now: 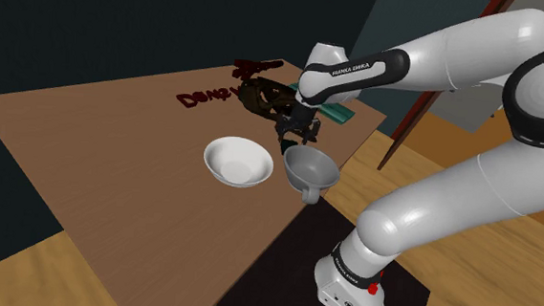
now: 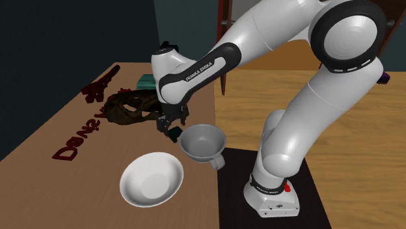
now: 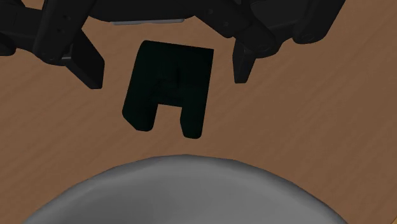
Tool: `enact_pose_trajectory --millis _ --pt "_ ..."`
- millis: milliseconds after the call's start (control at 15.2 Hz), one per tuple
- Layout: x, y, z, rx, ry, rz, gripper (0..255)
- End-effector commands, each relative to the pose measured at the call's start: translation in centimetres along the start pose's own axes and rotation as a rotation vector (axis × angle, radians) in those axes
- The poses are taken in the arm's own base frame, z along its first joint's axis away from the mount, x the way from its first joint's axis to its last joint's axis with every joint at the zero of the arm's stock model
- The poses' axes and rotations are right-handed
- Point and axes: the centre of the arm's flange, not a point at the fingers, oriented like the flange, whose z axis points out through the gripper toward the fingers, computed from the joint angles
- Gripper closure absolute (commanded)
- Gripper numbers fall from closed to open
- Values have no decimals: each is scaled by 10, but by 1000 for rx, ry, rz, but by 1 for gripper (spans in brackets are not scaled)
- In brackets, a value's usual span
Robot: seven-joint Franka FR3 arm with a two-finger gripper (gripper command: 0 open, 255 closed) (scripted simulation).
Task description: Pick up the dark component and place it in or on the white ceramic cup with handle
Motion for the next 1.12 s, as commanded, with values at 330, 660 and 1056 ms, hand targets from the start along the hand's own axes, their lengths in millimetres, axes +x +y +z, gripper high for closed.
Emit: enact_pose_trajectory --millis 330,660,1056 --pt "0 0 20 0 1 1 0" --pt "0 0 20 0 1 1 255" --pt "0 0 20 0 1 1 255"
